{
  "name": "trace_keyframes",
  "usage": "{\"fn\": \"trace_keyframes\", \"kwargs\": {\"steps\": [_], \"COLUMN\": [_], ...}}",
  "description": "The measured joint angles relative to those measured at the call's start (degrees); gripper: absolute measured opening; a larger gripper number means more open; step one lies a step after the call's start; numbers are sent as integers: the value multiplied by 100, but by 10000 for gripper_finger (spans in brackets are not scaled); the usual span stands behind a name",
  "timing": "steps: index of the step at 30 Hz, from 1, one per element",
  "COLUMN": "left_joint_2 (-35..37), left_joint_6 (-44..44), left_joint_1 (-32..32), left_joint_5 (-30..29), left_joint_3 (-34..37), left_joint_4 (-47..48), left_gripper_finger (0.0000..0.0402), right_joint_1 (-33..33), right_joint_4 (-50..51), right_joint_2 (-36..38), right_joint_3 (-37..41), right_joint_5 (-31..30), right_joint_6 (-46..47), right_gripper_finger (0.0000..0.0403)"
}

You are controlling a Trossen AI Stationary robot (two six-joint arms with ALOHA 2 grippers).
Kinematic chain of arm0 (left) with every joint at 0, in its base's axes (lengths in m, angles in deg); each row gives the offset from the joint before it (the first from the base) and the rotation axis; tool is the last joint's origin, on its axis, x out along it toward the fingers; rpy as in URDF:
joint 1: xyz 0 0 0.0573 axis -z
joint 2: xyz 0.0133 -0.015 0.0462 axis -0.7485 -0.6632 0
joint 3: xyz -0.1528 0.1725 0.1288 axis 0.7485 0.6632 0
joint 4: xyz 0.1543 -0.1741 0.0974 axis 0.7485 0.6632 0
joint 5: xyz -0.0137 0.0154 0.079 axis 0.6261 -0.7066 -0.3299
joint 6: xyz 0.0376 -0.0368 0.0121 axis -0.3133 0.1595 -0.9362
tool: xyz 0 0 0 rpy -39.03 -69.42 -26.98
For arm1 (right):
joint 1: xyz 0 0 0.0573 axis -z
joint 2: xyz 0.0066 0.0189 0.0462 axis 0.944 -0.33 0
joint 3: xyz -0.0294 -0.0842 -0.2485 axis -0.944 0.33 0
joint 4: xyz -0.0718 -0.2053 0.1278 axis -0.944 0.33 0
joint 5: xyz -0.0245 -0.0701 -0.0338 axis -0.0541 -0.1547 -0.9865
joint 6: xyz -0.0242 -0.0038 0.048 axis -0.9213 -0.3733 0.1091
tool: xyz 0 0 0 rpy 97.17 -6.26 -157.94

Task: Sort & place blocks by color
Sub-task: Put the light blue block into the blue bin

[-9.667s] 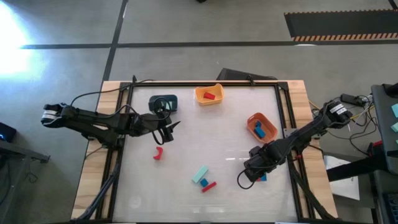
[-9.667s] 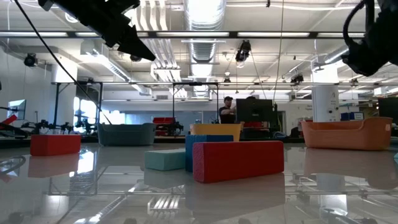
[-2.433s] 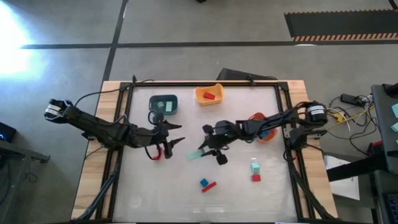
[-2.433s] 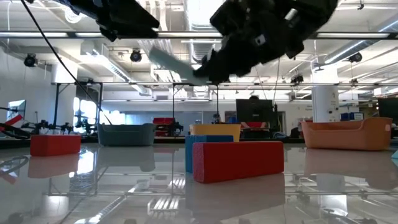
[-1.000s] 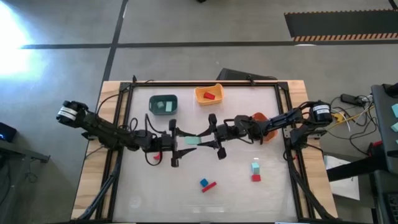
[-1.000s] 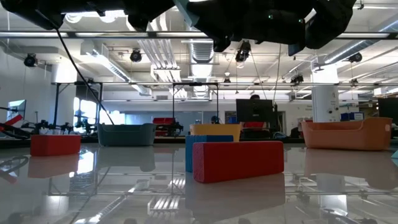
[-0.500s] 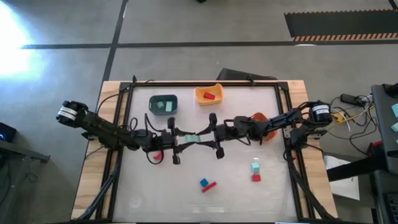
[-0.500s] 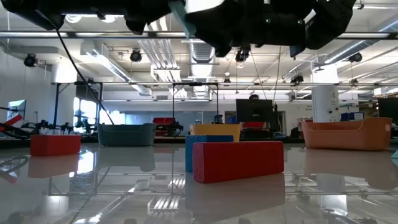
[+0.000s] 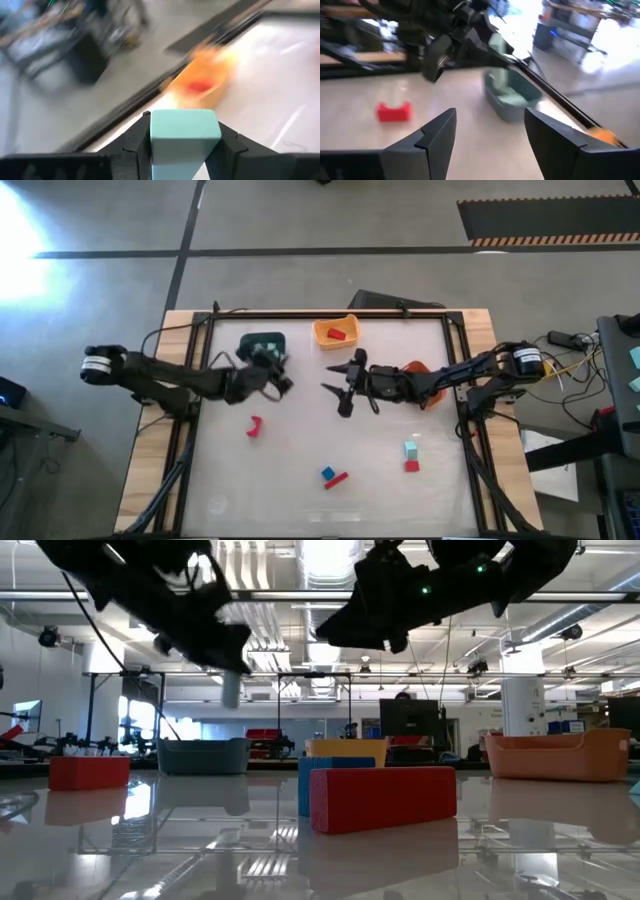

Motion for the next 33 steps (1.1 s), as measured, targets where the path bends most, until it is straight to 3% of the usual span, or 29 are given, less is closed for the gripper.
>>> {"fn": "trace_keyframes", "kwargs": {"steps": [5,13,16,23,33], "left_joint_2": [-8,-198,-238,-259,-148], "left_joint_6": [749,802,812,807,782], "left_joint_1": [-1188,-2588,-2713,-2716,-2564], "left_joint_5": [157,1422,1621,1628,1701], "left_joint_3": [18,2,16,5,-36], "left_joint_4": [1442,1668,1711,1713,1712], "left_gripper_finger": [116,116,122,206,217], "right_joint_1": [1,-66,-68,-66,-92], "right_joint_4": [695,839,919,947,1274], "right_joint_2": [311,353,353,353,372], "right_joint_3": [0,0,0,0,0], "right_joint_5": [-232,-224,-226,-226,-198], "right_joint_6": [395,483,566,566,844], "right_gripper_finger": [217,214,214,214,215]}}
